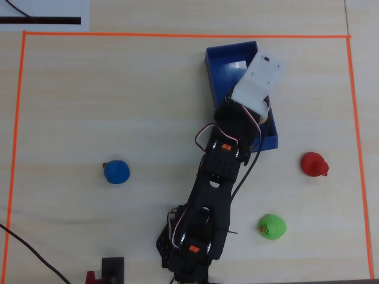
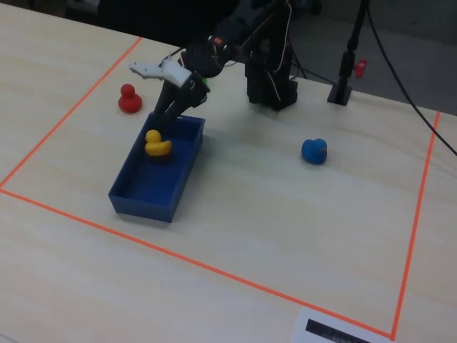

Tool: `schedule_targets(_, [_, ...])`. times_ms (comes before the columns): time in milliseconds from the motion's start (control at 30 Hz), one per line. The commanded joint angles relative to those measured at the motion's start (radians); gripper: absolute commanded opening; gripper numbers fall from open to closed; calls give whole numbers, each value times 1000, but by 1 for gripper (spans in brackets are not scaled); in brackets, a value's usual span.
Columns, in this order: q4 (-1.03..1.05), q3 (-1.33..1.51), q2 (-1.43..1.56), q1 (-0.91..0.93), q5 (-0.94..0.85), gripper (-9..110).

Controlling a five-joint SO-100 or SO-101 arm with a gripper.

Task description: Grasp yellow duck and put it into box.

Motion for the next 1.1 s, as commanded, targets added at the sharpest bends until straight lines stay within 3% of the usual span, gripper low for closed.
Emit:
schedule_targets(0, [350,-137,222,-187,172,0])
schedule_targets(133, [660,-3,453,-393,169,0])
schedule_targets(267, [756,239,669,-491,144,0])
schedule_targets(633, [844,756,1111,-480,69,0])
schedule_targets(1067, [943,881,1152,-443,43,0])
